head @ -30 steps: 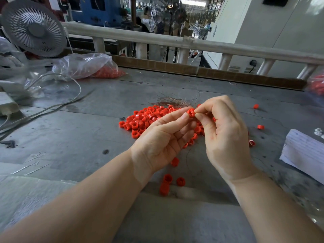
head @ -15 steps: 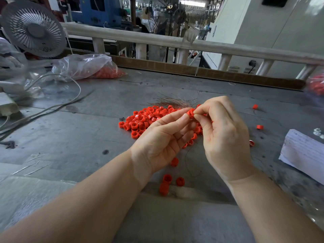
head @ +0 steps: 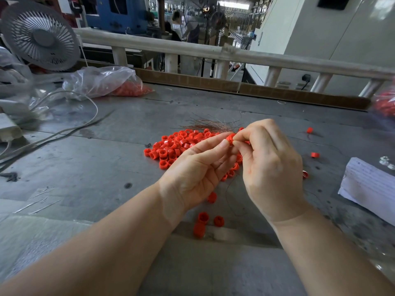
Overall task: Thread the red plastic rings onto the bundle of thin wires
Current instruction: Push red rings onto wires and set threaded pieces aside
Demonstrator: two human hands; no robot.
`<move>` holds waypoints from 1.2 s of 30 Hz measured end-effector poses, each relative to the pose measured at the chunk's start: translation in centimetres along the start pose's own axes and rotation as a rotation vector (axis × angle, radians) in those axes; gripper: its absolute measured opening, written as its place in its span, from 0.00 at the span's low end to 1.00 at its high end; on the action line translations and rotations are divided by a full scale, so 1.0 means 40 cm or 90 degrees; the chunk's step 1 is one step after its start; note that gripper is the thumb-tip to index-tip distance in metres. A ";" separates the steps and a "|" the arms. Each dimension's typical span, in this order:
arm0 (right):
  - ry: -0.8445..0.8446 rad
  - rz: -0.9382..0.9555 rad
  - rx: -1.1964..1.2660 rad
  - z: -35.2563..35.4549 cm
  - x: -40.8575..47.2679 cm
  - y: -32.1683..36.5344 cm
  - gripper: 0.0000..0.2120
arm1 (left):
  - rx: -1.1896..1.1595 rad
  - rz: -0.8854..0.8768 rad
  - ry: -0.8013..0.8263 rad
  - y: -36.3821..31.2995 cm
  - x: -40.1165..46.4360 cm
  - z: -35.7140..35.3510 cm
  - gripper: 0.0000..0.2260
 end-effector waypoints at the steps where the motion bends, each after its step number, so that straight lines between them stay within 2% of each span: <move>1: -0.003 0.000 -0.005 0.000 0.000 0.001 0.06 | 0.002 0.000 -0.001 0.000 0.000 0.000 0.12; 7: -0.006 -0.012 -0.025 -0.006 -0.003 0.006 0.08 | 0.009 0.001 -0.012 0.002 0.000 0.001 0.13; 19: 0.019 -0.031 -0.013 -0.011 -0.003 0.004 0.07 | 0.018 -0.020 -0.027 0.001 0.001 0.006 0.11; 28: 0.003 -0.045 0.038 -0.023 -0.003 0.001 0.05 | 0.068 -0.052 -0.033 -0.002 0.001 0.005 0.14; 36: 0.019 -0.033 0.049 -0.027 -0.006 0.000 0.06 | 0.080 -0.041 -0.056 -0.002 0.004 0.009 0.09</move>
Point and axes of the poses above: each hand's wrist, its own x-axis towards the middle knuckle, its own z-axis out of the back of the hand, y = z × x, the point moved 2 cm from there along x, towards the middle knuckle, and after that the axes turned 9 degrees about -y, right-handed, at the moved point
